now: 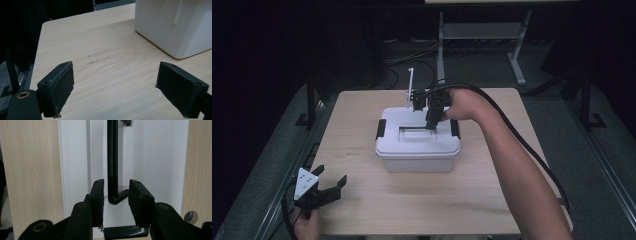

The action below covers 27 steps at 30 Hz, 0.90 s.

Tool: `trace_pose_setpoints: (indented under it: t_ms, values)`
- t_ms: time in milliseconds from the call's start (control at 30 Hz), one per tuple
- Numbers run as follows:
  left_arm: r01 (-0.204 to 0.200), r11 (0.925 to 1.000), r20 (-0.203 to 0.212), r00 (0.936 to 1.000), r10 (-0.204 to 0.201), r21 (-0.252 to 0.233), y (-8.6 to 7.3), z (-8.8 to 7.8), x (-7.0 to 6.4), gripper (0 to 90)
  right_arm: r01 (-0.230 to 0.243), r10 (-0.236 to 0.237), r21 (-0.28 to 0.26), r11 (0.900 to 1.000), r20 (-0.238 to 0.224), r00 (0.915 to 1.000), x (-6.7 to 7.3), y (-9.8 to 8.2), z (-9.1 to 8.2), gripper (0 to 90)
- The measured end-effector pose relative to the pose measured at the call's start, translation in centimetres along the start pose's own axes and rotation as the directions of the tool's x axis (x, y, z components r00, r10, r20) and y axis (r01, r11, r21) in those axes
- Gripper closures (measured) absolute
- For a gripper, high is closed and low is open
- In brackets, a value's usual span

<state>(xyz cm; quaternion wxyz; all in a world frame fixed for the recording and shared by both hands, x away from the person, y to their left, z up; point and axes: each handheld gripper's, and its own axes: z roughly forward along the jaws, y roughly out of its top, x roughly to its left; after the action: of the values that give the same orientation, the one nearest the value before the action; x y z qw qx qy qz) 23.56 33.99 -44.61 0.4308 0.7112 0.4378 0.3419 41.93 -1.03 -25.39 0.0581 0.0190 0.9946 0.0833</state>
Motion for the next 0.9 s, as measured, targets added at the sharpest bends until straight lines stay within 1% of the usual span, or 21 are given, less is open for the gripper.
trace_pose_setpoints:
  t_ms: [167,433,567,600,633,667,733,800,833,867,900]
  values:
    - [-0.001,1.0000,-0.001,1.0000,0.001,0.001,0.0,0.0,0.0,13.8,-0.006,0.006,0.000,1.000,0.000,1.0000,0.1,-0.7,-0.1,63.1]
    - [-0.002,1.0000,-0.002,1.0000,0.002,0.002,0.0,0.0,0.0,13.7,-0.032,0.032,-0.006,0.999,0.002,0.9995,0.3,-2.1,-0.4,60.4]
    - [-0.006,1.0000,-0.002,1.0000,0.006,0.003,0.0,0.0,-0.1,13.8,-0.038,0.038,-0.003,0.999,0.004,0.9993,0.4,-2.7,-0.4,59.4]
    - [-0.007,1.0000,-0.002,1.0000,0.007,0.003,0.0,0.0,-0.1,13.8,-0.047,0.047,0.001,0.999,0.003,0.9989,0.5,-2.9,-0.4,59.1]
    - [-0.006,1.0000,-0.002,1.0000,0.006,0.003,0.0,0.0,-0.1,13.8,-0.041,0.041,-0.005,0.999,0.005,0.9991,0.4,-3.1,-0.4,59.0]
    - [-0.006,1.0000,-0.002,1.0000,0.006,0.002,0.0,0.1,-0.1,13.7,-0.050,0.050,0.001,0.999,0.006,0.9987,0.5,-3.2,-0.5,58.8]
    - [-0.007,1.0000,-0.002,1.0000,0.007,0.004,0.0,0.0,-0.1,13.7,-0.053,0.053,-0.002,0.999,0.008,0.9986,0.5,-3.6,-0.5,58.5]
    - [-0.007,1.0000,-0.002,1.0000,0.007,0.003,0.0,0.0,-0.1,13.7,-0.056,0.056,0.011,0.998,0.011,0.9984,0.6,-3.8,-0.6,58.1]
    - [-0.007,1.0000,-0.003,1.0000,0.007,0.004,0.0,0.0,0.0,13.7,-0.051,0.050,0.011,0.999,0.015,0.9986,0.6,-3.9,-0.6,57.7]
    - [-0.008,1.0000,-0.003,1.0000,0.008,0.003,0.0,0.0,0.0,13.7,-0.058,0.057,0.017,0.998,0.017,0.9982,0.7,-4.0,-0.7,57.3]
    - [-0.007,1.0000,-0.003,1.0000,0.007,0.003,0.0,0.0,0.0,13.8,-0.053,0.053,0.007,0.999,0.018,0.9984,0.6,-4.1,-0.8,56.9]
